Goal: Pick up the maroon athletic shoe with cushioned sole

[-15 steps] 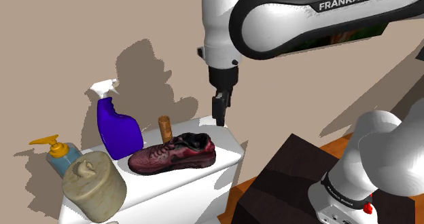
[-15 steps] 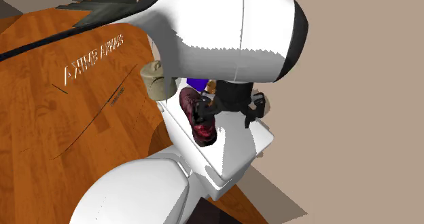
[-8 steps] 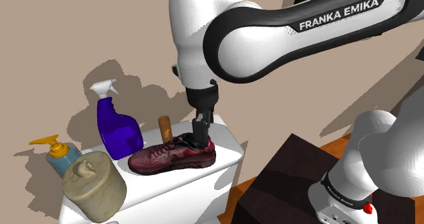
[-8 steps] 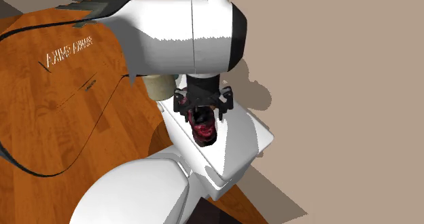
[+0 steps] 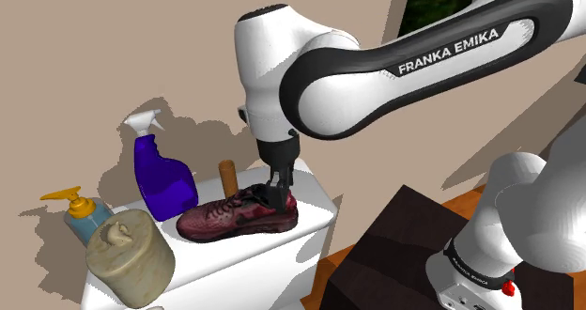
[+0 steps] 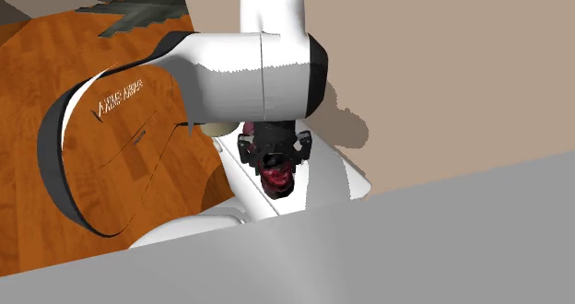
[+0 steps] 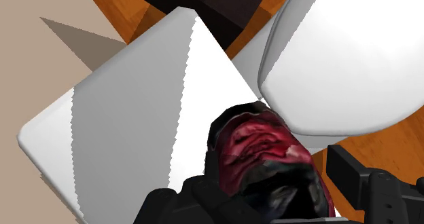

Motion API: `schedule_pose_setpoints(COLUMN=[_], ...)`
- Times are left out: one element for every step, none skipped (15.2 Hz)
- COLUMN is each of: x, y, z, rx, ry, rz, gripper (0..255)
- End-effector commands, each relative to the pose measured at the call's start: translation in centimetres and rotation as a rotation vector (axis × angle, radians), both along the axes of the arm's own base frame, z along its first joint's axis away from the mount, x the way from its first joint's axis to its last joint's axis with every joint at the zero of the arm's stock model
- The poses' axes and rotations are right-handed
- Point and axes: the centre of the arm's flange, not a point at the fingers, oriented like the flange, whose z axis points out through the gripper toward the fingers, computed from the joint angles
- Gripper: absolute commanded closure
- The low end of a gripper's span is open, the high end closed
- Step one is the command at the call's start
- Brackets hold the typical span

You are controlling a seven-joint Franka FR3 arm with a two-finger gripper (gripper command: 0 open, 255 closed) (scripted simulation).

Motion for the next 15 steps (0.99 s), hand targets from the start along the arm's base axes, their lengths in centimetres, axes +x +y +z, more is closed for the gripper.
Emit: schedule_pose_setpoints(x=[0.0, 0.0, 0.0, 0.0, 0.0, 0.0, 0.0, 0.0, 0.0, 0.0, 0.0, 0.0, 0.0, 0.0, 0.0], y=[0.0, 0.0, 0.0, 0.0, 0.0, 0.0, 0.0, 0.0, 0.0, 0.0, 0.0, 0.0, 0.0, 0.0, 0.0], z=[-0.1, -0.1, -0.1, -0.1, -0.1, -0.1, -0.1, -0.1, -0.2, 0.4, 0.9, 1.4, 1.9, 2.5, 3.0], rx=[0.0, 0.0, 0.0, 0.0, 0.0, 0.0, 0.0, 0.0, 0.0, 0.0, 0.0, 0.0, 0.0, 0.0, 0.0], ry=[0.0, 0.0, 0.0, 0.0, 0.0, 0.0, 0.0, 0.0, 0.0, 0.0, 0.0, 0.0, 0.0, 0.0, 0.0], rz=[0.0, 0.0, 0.0, 0.0, 0.0, 0.0, 0.0, 0.0, 0.0, 0.0, 0.0, 0.0, 0.0, 0.0, 0.0], gripper=[255, 255, 255, 255, 255, 255, 255, 255, 255, 255, 255, 255, 255, 255, 255])
